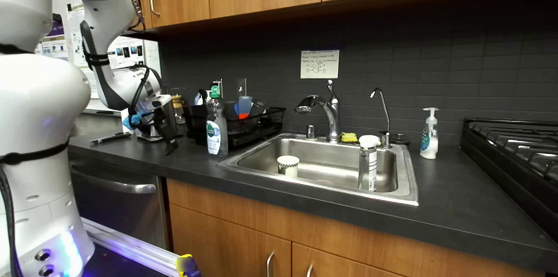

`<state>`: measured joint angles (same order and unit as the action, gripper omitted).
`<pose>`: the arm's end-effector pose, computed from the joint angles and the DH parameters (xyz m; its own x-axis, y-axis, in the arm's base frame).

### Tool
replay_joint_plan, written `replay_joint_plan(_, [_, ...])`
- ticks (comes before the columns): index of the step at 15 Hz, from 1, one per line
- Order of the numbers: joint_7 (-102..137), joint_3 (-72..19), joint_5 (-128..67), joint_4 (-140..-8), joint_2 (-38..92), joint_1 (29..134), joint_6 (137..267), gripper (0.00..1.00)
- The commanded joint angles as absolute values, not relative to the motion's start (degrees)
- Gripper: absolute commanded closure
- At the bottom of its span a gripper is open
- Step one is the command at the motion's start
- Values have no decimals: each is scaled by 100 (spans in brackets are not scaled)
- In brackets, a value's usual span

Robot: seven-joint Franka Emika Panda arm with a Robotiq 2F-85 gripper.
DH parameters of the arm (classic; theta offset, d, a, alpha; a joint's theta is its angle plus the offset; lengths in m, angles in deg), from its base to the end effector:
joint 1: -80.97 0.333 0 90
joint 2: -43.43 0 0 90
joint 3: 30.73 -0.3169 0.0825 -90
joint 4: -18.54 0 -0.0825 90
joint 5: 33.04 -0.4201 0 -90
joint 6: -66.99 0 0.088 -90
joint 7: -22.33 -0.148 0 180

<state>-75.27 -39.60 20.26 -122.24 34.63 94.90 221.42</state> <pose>0.4633 0.2114 0.1711 0.8174 -0.4144 0.4003 -0.4629 -0.8859 0.0282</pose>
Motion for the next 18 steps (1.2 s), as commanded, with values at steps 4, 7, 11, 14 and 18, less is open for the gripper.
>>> replay_joint_plan(4, [-6910, -4104, 1850, -12648, 3769, 9450, 22646, 0])
replay_joint_plan(7, [-7105, -4041, 2161, -12657, 3930, 9465, 22813, 0])
replay_joint_plan(11, [-7001, -4001, 2332, -12523, 4028, 9437, 22728, 4])
replay_joint_plan(14, [-6927, -3958, 2332, -12397, 3929, 9425, 22659, 34])
replay_joint_plan(18, [-6939, -3899, 2431, -12223, 3776, 9421, 22657, 65])
